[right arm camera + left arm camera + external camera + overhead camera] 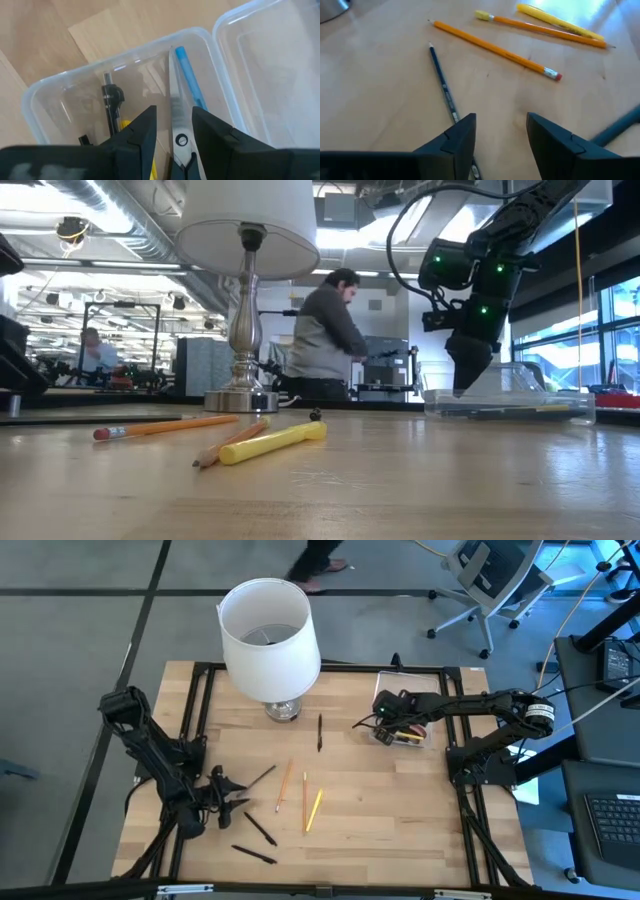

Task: Pick & place school supplies into a supply box
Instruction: Put the black pencil into the transparent supply box

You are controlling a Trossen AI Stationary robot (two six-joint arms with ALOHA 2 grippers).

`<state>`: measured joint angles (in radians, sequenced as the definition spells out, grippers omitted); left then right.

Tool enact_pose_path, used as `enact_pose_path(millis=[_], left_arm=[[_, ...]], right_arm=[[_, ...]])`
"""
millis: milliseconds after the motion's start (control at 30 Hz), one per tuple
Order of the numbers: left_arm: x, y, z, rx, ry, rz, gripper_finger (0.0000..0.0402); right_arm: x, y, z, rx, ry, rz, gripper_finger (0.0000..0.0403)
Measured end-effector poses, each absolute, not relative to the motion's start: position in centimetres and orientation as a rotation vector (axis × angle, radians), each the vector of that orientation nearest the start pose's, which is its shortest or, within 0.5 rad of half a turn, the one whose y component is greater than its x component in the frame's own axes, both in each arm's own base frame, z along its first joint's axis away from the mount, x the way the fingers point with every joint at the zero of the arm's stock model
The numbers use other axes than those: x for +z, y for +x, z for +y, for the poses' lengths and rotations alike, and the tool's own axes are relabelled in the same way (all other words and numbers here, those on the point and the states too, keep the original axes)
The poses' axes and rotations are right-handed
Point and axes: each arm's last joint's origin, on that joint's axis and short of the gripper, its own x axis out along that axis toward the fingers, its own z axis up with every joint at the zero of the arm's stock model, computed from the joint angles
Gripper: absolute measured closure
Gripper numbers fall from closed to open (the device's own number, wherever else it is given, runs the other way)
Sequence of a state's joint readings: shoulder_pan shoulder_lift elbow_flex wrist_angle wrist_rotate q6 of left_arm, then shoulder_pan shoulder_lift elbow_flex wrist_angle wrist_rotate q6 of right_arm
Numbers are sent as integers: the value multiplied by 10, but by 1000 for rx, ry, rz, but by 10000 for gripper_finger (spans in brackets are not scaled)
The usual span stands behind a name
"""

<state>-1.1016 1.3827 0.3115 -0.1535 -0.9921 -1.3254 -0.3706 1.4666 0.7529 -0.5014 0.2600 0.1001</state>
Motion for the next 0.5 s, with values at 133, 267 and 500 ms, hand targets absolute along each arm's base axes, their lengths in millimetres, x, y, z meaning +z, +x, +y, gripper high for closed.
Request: enact_pose_path(millis=[133, 267, 500], left_arm=[[96, 104, -134, 328, -234, 561, 243], [94, 109, -126, 369, -234, 642, 254], [93, 113, -121, 388, -172, 669, 271]], right_arm=[[162, 233, -98, -614, 152, 1179, 274], [163, 234, -99, -614, 151, 1168, 274], [162, 233, -99, -613, 149, 1170, 274]])
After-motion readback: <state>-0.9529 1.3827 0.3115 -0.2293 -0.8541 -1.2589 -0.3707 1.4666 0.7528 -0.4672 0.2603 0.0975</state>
